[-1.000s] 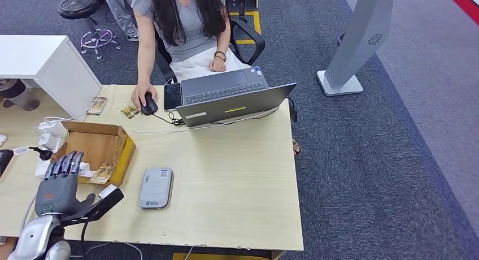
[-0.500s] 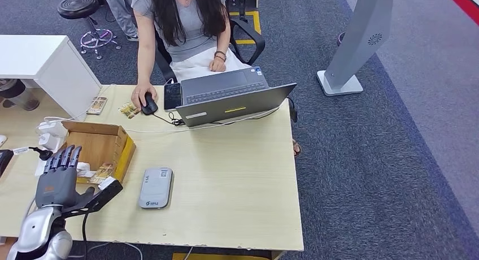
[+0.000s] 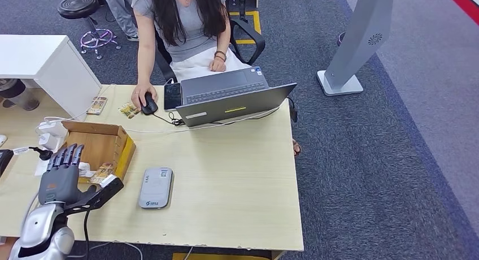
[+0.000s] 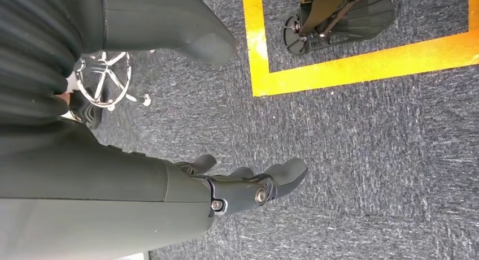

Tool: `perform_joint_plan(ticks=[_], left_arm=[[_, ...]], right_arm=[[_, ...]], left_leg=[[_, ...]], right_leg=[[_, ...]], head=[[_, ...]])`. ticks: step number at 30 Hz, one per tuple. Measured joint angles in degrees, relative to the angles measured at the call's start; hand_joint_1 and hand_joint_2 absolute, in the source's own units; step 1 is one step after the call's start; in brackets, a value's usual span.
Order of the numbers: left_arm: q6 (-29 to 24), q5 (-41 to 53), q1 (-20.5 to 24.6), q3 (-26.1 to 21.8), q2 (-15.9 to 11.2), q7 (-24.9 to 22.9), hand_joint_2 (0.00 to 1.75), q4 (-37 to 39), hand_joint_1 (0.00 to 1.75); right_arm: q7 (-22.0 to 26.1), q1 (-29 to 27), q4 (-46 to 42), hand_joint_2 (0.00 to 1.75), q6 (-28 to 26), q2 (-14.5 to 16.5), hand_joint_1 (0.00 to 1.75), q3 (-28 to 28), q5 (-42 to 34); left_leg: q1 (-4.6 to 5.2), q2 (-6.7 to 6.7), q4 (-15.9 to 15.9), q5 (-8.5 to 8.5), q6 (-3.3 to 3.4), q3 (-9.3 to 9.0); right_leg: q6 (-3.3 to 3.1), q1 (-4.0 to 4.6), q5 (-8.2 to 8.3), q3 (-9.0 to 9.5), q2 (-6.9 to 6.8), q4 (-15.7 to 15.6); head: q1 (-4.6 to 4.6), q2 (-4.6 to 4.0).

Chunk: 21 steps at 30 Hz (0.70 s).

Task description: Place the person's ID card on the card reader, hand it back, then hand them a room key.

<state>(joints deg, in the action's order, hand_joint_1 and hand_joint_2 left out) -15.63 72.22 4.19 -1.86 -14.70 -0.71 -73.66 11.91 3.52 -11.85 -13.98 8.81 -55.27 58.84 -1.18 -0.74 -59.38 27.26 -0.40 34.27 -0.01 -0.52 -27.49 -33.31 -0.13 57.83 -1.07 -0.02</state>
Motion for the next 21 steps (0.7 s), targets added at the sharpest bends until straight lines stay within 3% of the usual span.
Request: perform_joint_plan(ticks=[21], left_arm=[[-0.38,-1.01,3.5,0.0,-0.3,1.68,1.75,2.75,0.0]], right_arm=[[1.11,0.18,0.0,1.75,0.13,0.0,0.0,0.17,0.31]], left_leg=[[0.0,0.0,0.0,0.0,0.0,0.0]], right_leg=[[0.0,0.0,0.0,0.0,0.01,0.0]], head=[[0.01,0.0]])
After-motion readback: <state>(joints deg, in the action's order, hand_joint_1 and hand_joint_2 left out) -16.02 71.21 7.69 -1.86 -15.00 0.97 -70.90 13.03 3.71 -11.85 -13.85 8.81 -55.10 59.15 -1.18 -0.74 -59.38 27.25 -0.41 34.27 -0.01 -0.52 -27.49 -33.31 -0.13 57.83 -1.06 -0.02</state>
